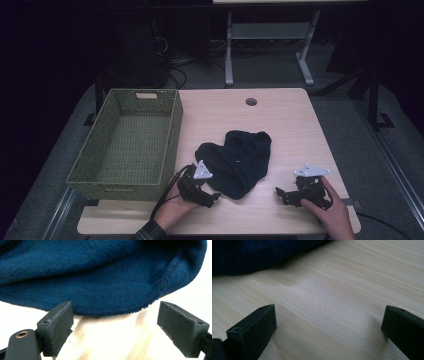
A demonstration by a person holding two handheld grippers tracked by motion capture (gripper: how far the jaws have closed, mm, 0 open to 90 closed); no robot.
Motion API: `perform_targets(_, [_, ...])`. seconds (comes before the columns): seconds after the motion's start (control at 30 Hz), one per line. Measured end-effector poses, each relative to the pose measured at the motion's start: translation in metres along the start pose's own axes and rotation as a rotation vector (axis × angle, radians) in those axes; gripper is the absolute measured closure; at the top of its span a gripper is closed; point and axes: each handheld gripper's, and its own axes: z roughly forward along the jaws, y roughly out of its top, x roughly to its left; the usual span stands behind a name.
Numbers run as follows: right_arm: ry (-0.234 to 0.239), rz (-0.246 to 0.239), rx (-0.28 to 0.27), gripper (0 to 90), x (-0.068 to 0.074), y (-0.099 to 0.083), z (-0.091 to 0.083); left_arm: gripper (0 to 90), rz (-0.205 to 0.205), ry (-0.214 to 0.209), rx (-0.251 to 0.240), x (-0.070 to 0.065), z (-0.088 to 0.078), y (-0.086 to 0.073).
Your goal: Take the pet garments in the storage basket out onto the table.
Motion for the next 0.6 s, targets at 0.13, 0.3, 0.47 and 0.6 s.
perform_targets(0.13, [0.000, 0.000, 0.000, 0.0, 0.000, 0.000, 0.000, 12.7, 0.005, 0.007, -0.008, 0.002, 0.005, -0.004])
perform_targets(0.3, [0.000, 0.000, 0.000, 0.0, 0.000, 0.000, 0.000, 12.7, 0.006, 0.002, -0.055, 0.005, 0.005, -0.009])
perform_targets(0.47, [0.000, 0.000, 0.000, 0.0, 0.000, 0.000, 0.000, 12.7, 0.015, -0.009, -0.087, 0.007, 0.006, -0.013])
perform_targets(0.6, [0.000, 0.000, 0.000, 0.0, 0.000, 0.000, 0.000, 12.7, 0.012, -0.006, -0.089, 0.007, 0.006, -0.013])
